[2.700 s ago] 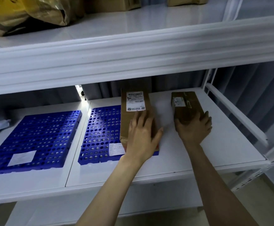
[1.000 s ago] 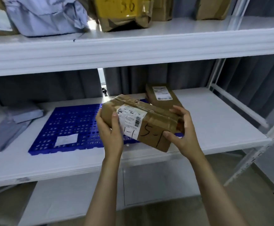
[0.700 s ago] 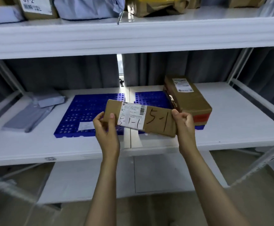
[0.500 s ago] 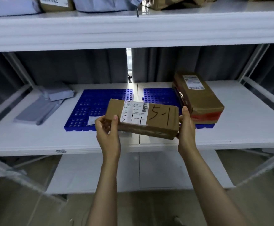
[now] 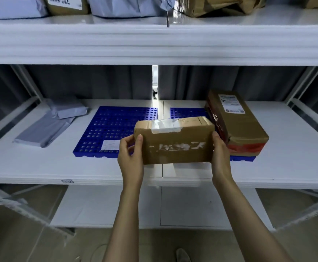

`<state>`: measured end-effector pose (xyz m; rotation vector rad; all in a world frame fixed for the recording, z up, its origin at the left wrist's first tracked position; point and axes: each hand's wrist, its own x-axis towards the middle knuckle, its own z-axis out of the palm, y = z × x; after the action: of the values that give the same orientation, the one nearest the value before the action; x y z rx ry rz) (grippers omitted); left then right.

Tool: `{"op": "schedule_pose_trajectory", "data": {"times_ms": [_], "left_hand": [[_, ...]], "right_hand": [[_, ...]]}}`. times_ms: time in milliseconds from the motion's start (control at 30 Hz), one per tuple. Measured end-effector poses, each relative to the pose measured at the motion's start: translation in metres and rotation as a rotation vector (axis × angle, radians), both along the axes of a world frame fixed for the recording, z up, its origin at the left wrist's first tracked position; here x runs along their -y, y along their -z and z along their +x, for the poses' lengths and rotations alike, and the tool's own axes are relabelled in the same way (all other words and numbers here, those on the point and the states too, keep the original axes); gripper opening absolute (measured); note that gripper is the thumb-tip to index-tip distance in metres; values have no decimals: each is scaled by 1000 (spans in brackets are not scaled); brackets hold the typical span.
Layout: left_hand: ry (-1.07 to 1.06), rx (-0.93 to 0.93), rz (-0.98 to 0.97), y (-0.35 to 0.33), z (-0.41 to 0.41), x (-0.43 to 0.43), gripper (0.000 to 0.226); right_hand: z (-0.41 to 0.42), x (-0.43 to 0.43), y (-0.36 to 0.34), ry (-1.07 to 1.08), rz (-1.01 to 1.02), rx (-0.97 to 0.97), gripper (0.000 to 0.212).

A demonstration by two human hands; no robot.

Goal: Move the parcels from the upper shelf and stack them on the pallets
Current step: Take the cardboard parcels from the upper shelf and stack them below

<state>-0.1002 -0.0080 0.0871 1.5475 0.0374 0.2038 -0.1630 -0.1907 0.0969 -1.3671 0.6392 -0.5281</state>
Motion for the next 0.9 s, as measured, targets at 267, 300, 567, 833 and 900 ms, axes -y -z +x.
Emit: {"op": "schedule_pose_trajectory", "data": {"times_ms": [267,300,567,833,900], "left_hand": [[-102,-33,-83,1,19,16,32],[-95,-31,-84,4,22,15,33],[-52,50,9,22,34,27,45],[-48,66,35,29,43,46,40],[-84,26,9,26,46,51,24]], "right_hand": [[21,17,-2,-104,-63,4,17],[24,19,1,-104,-70,2,15],[40,33,16,-141,-207,-23,28],[52,46,19,-106,-413,-42,51],[56,48,20,-123,-462,-42,55]]}}
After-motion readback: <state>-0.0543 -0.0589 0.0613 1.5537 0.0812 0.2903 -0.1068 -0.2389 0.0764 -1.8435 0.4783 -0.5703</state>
